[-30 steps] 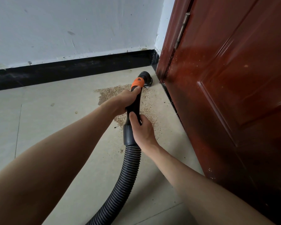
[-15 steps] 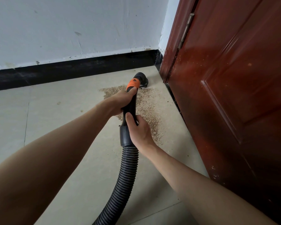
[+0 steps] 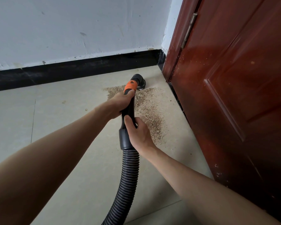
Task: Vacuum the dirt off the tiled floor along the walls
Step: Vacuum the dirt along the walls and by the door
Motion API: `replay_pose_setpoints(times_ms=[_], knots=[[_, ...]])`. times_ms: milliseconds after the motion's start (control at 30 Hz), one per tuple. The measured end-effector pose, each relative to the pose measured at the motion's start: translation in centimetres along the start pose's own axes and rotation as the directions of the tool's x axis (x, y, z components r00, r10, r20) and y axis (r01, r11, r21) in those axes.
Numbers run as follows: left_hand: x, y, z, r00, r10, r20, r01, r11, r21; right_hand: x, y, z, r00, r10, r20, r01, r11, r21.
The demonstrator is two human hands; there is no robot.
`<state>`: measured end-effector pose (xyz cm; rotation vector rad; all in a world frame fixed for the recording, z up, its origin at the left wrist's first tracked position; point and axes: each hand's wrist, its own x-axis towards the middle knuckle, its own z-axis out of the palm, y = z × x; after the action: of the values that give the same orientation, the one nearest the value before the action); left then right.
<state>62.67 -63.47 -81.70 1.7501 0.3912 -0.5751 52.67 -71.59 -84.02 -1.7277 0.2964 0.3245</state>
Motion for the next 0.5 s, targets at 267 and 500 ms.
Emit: replay_pose_setpoints(times_ms=[267, 500], knots=[[-0.8, -0.8, -0.1, 0.999, -0.005, -0.054, 0.008, 0.999, 0.040, -1.2, 0.3, 0.3, 1.000, -0.010, -0.005, 0.010, 1.000, -0.005], [-1.5, -0.2, -0.7, 0.997, 0.008, -0.073, -0.005, 0.999, 0.042, -1.7, -0.6, 0.5, 1.000, -0.018, 0.013, 0.018, 1.000, -0.021]])
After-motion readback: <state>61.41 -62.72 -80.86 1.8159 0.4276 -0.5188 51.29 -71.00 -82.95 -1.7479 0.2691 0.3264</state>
